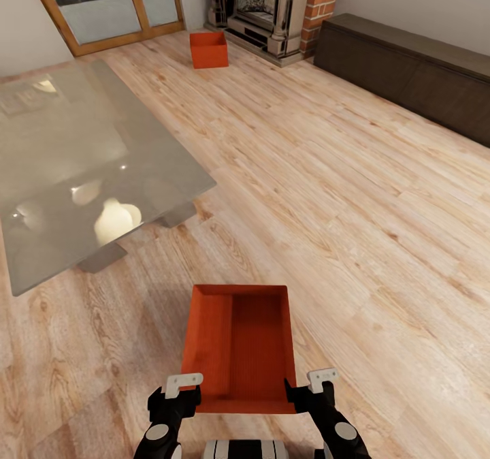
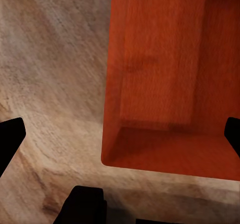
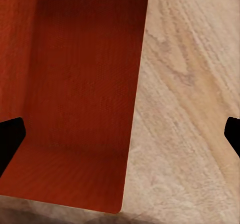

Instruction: Move the two storage containers from the living room to the garage. In the garage, place one container on the floor and stack the other container on top of it (either order is fine).

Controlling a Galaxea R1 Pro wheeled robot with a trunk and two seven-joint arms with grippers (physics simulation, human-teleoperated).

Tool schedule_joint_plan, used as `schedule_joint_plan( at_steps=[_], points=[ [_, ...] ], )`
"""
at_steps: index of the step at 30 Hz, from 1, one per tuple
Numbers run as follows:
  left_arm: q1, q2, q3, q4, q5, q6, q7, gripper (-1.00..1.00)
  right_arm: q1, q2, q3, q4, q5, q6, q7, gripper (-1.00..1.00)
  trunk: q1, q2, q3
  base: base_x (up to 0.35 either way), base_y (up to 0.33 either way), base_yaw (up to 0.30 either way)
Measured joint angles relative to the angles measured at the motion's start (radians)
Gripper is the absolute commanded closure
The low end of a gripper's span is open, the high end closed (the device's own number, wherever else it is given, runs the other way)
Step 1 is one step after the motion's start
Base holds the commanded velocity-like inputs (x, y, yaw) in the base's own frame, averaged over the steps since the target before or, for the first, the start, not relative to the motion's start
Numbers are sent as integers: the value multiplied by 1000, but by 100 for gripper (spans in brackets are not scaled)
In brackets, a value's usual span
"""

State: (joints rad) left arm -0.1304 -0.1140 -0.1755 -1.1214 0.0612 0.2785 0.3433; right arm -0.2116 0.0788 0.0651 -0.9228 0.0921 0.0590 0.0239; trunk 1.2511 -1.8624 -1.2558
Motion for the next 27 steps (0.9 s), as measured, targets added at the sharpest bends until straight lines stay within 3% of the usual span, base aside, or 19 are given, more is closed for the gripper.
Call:
schedule_joint_plan(
  at_steps=[5,20,27],
  points=[
    [0,0,0,0,0,1,-1,-100,0,0,0,0,-1,1,0,-100,19,-35,-16,0,0,0],
    [0,0,0,0,1,0,0,-100,0,0,0,19,-4,0,1,-100,19,-35,-16,0,0,0],
    [0,0,0,0,1,0,-1,-100,-8,1,-1,45,-4,-1,1,-100,31,-56,-25,0,0,0]
  ],
)
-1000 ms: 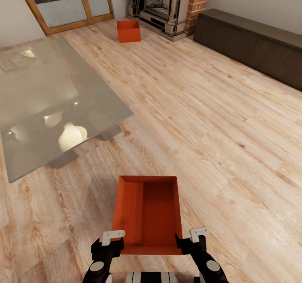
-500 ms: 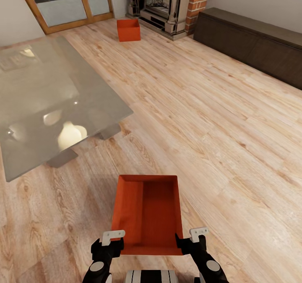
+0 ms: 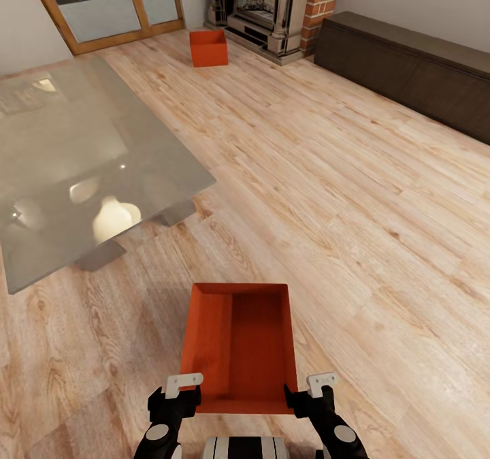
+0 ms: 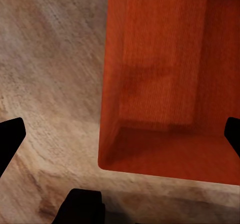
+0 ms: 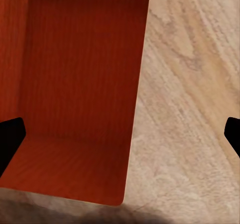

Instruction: Move the two storage containers from the living room to the garage. In the garage, place one container on the floor and stack the other container on top of it (either order is fine).

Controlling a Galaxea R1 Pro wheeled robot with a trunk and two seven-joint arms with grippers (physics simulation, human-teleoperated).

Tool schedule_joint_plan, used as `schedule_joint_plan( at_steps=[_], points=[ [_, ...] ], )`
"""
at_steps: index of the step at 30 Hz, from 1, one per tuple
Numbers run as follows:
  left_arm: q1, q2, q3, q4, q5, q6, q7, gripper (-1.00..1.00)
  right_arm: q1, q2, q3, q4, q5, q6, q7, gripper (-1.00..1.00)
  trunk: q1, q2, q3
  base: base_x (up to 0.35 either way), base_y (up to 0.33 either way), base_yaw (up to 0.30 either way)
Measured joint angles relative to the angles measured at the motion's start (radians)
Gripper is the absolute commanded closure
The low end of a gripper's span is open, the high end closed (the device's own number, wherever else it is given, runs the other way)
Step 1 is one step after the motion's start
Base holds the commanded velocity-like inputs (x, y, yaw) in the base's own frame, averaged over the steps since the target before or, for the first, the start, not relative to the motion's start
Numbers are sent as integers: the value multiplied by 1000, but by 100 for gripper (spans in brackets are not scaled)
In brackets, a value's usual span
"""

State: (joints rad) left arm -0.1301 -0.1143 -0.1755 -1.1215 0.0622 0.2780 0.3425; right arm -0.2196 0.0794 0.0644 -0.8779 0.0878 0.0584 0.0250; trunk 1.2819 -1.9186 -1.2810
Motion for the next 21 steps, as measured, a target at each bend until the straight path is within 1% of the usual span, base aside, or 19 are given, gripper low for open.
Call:
schedule_joint_plan(
  at_steps=[14,19,21],
  points=[
    [0,-1,0,0,-1,0,1,-100,-1,0,-3,1,0,-2,0,-100,0,0,0,0,0,0],
    [0,-1,0,0,-1,0,0,-100,-2,0,-4,1,0,-2,0,-100,19,-35,-16,0,0,0],
    [0,-1,0,0,-1,0,0,-100,-2,0,-5,1,0,-3,0,-100,19,-35,-16,0,0,0]
  ],
)
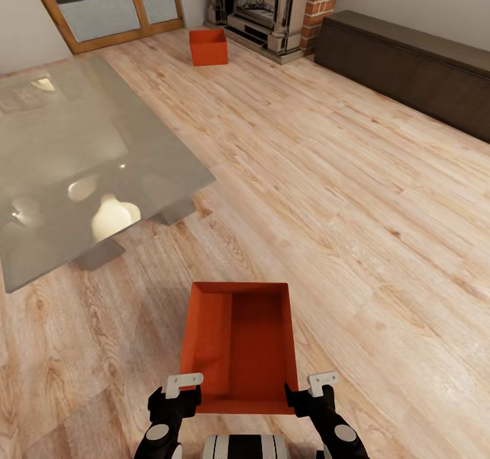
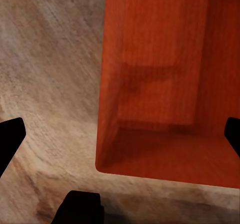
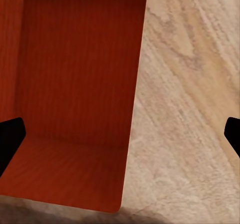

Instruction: Move the two storage containers from the living room to the garage. In the garage, place one container on the floor and stack the other container on top of it (either order is fine).

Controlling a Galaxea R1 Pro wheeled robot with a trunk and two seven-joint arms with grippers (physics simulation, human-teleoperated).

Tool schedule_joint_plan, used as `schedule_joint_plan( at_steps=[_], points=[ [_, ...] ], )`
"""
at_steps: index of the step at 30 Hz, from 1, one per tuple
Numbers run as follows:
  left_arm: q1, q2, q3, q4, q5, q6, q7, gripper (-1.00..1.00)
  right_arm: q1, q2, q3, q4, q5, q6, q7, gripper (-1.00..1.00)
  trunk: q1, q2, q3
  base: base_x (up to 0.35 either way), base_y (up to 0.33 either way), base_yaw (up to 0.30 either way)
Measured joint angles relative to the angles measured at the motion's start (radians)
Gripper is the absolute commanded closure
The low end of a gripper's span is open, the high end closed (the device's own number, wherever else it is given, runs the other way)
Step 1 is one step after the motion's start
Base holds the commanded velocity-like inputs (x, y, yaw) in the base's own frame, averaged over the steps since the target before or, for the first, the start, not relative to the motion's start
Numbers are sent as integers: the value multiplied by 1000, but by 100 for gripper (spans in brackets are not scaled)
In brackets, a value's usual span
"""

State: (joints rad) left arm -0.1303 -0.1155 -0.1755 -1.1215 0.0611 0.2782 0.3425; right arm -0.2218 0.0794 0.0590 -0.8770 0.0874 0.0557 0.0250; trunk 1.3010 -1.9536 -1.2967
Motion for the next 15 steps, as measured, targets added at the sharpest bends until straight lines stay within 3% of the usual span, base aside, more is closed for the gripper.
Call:
schedule_joint_plan(
  at_steps=[10,15],
  points=[
    [0,0,0,0,0,0,0,-100,0,0,-2,0,0,0,0,-100,0,0,0,0,0,0],
    [0,0,0,0,0,1,0,-100,0,0,-3,0,0,0,0,-100,19,-35,-16,0,0,0]
  ],
)
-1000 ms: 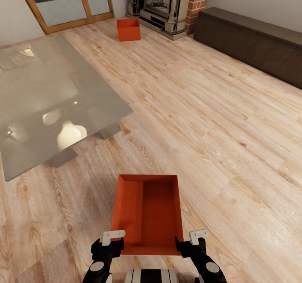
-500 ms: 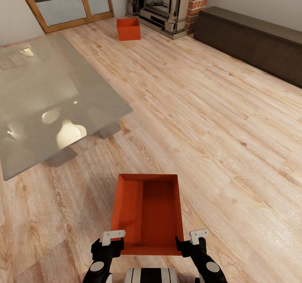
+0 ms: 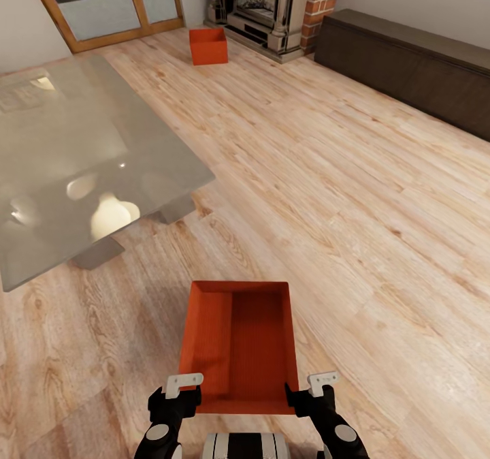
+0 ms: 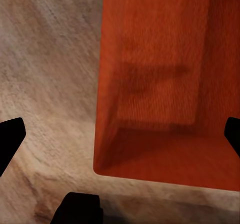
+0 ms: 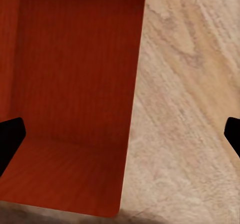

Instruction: Move the two storage containers from the living room to the garage. In the garage, place one container on the floor and stack the other container on top of it (either order is fine).

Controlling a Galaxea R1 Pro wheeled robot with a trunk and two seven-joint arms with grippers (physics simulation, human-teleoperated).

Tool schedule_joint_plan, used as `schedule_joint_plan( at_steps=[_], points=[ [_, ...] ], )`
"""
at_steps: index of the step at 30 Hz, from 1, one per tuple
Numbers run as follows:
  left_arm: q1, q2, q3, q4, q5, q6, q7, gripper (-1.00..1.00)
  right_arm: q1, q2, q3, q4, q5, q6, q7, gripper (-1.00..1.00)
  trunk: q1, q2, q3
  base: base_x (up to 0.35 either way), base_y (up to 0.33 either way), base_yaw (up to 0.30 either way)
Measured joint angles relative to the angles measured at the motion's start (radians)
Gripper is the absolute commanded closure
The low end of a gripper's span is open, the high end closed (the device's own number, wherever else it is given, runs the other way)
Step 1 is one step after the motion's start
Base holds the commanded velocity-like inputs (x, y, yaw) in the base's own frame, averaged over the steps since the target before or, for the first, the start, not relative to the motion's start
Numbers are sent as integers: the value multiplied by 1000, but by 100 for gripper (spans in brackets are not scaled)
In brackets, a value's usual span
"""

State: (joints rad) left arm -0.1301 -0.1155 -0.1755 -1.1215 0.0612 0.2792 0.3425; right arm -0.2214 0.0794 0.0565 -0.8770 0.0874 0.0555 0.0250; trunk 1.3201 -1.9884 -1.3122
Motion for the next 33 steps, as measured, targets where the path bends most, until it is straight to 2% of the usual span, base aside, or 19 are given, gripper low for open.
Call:
schedule_joint_plan(
  at_steps=[2,10,21,29,33],
  points=[
    [0,0,0,0,0,0,0,-100,0,0,0,0,0,0,0,-100,8,-14,-6,0,0,0],
    [0,0,0,0,0,0,0,-100,0,0,0,0,0,0,0,-100,8,-14,-6,0,0,0],
    [0,0,0,0,0,0,0,-100,0,0,0,0,0,0,0,-100,50,-91,-41,0,0,0],
    [0,0,0,0,0,0,0,-100,0,0,0,0,0,0,0,-100,50,-91,-41,0,0,0],
    [0,0,-1,0,0,0,0,-100,0,0,0,0,0,0,0,-100,65,-119,-53,0,0,0]
  ],
)
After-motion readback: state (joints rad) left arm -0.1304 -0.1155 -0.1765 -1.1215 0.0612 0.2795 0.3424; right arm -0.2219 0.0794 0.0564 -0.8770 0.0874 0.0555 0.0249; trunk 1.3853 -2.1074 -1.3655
